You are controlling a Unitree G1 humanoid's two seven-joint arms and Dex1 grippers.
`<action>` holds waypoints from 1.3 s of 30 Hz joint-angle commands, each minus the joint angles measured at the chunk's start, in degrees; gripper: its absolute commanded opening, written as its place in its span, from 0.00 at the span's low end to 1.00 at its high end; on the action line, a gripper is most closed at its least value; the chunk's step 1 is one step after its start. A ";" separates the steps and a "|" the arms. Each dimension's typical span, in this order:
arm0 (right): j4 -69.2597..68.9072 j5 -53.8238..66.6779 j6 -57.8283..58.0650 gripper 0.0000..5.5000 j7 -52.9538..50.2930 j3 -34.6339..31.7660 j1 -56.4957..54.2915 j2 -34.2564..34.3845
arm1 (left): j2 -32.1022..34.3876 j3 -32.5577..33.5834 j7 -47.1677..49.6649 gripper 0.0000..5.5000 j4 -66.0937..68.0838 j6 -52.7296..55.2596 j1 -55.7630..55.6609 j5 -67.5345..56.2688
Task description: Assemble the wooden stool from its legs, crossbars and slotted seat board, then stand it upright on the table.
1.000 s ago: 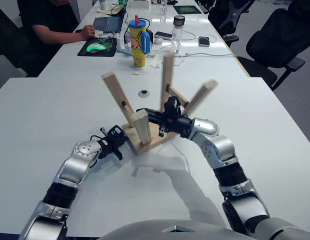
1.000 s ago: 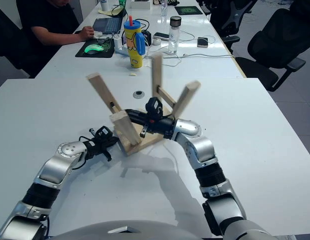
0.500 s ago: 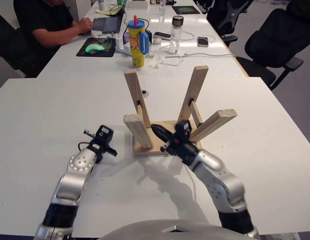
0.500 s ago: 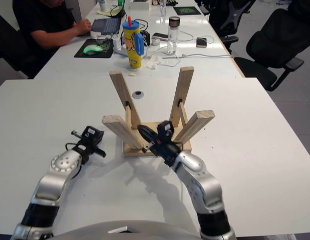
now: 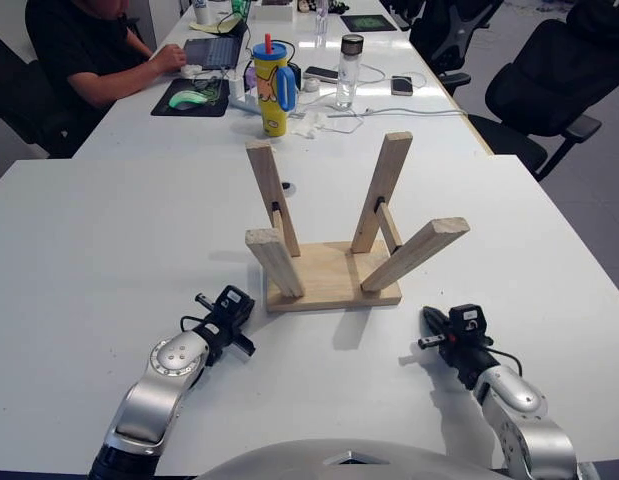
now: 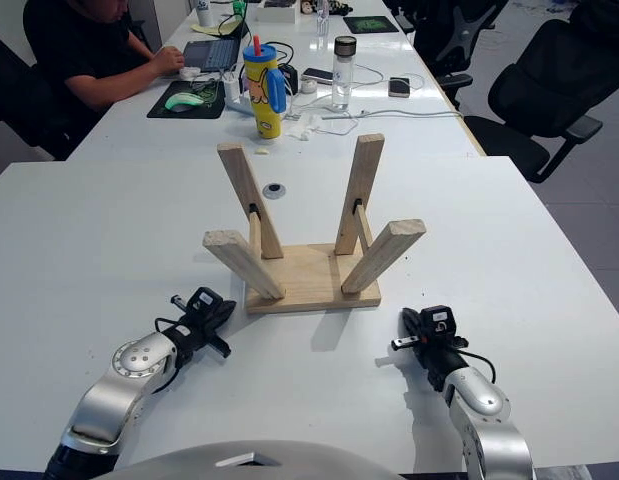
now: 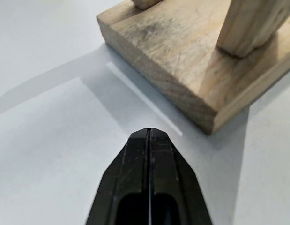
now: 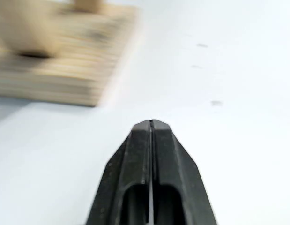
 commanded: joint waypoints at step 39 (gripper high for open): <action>21.74 11.66 5.20 0.00 14.81 1.96 -43.73 -0.36 | -1.17 7.94 -17.14 0.00 -3.32 20.39 -23.14 -35.39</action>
